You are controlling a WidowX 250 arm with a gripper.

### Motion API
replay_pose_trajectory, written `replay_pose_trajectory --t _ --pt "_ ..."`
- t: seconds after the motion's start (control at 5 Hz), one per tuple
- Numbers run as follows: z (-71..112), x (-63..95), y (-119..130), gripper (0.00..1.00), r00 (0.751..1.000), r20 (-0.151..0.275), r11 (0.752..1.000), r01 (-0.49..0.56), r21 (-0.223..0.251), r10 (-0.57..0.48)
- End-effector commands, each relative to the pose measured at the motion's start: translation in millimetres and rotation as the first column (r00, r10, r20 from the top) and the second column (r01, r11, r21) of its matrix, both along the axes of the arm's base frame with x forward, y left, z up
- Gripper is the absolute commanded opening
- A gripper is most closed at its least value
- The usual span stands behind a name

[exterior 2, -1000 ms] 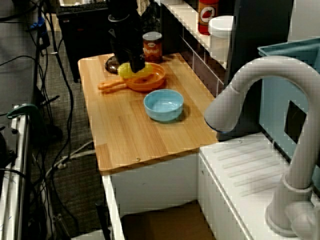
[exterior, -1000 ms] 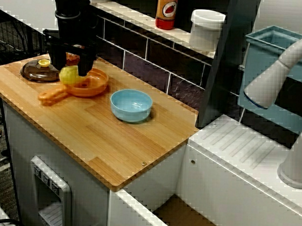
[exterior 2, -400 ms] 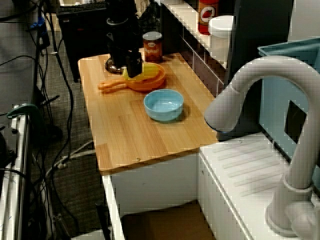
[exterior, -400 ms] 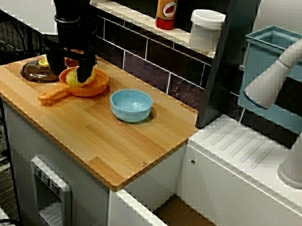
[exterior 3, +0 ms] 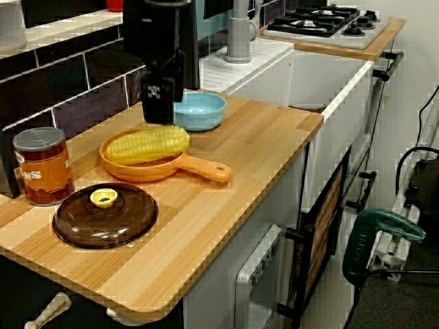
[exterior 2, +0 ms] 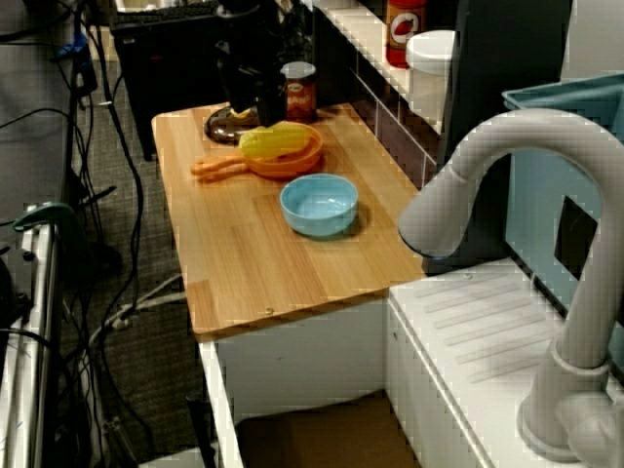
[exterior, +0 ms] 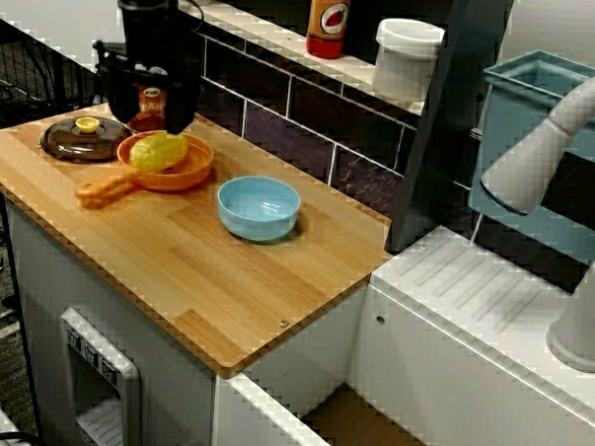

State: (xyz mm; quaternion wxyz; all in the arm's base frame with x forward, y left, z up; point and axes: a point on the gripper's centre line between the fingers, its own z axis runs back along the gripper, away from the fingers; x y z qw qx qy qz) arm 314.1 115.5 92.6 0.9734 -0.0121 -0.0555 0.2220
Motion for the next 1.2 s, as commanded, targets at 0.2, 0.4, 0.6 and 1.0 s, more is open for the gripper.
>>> replay_pose_trajectory --t 0.2,0.4,0.6,1.0 --pt "21.7 12.5 -36.3 1.0 0.993 0.044 0.994 0.106 0.041 -0.108" --pt "16.3 13.9 -54.1 1.0 0.989 0.011 0.988 0.149 0.032 -0.149" --pt "11.8 13.8 -76.0 1.0 0.98 0.01 0.979 0.196 0.049 -0.196" --pt "-16.2 17.2 -96.5 1.0 0.973 -0.039 0.97 0.231 0.079 -0.229"
